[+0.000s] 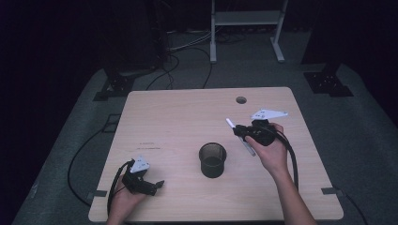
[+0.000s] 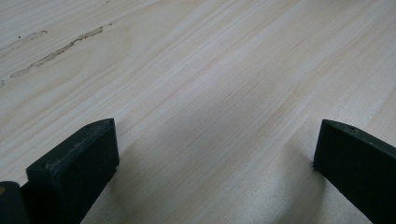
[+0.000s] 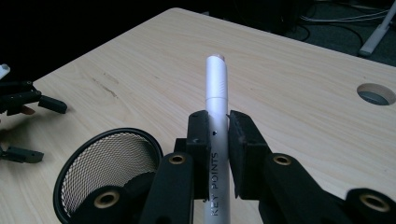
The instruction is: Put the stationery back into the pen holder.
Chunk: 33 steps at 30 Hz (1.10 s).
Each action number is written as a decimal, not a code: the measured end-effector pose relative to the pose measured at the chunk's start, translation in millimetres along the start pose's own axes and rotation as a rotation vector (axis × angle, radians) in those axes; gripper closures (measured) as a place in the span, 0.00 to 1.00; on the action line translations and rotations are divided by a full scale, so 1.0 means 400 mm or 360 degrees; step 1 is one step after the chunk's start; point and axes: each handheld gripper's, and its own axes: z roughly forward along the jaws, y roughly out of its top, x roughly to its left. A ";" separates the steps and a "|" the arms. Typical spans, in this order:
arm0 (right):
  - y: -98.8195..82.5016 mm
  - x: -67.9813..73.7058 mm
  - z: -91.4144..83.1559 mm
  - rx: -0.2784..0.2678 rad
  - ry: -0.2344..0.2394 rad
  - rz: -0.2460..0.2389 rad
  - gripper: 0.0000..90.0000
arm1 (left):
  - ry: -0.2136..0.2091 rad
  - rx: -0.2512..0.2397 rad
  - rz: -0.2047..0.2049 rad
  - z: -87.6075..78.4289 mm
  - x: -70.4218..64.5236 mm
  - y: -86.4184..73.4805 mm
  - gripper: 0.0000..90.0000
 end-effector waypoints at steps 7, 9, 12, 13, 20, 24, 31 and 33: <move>0.034 0.027 0.026 -0.0011 0.0035 -0.0039 0.87 | 0.0002 -0.0004 -0.0001 0.001 0.000 0.000 0.00; 0.048 0.040 0.035 -0.0022 0.0052 -0.0053 0.87 | 0.0002 -0.0005 -0.0001 0.001 0.000 0.000 0.00; 0.057 0.050 0.040 -0.0027 0.0067 -0.0064 0.87 | 0.0002 -0.0005 -0.0001 0.001 0.000 0.000 0.00; 0.060 0.054 0.044 -0.0033 0.0075 -0.0070 0.87 | 0.0002 -0.0005 0.0002 0.001 0.000 0.000 0.00; 0.079 0.079 0.071 -0.0056 0.0118 -0.0080 0.87 | 0.0003 -0.0005 0.0003 0.001 0.000 0.000 0.00; 0.088 0.092 0.085 -0.0061 0.0148 -0.0072 0.87 | 0.0004 -0.0005 0.0003 0.001 0.000 0.000 0.00; 0.091 0.113 0.120 -0.0062 0.0199 -0.0086 0.87 | 0.0002 -0.0002 0.0004 0.000 0.000 0.000 0.00; 0.090 0.119 0.131 -0.0066 0.0218 -0.0083 0.87 | 0.0002 -0.0001 0.0004 0.000 0.000 0.000 0.00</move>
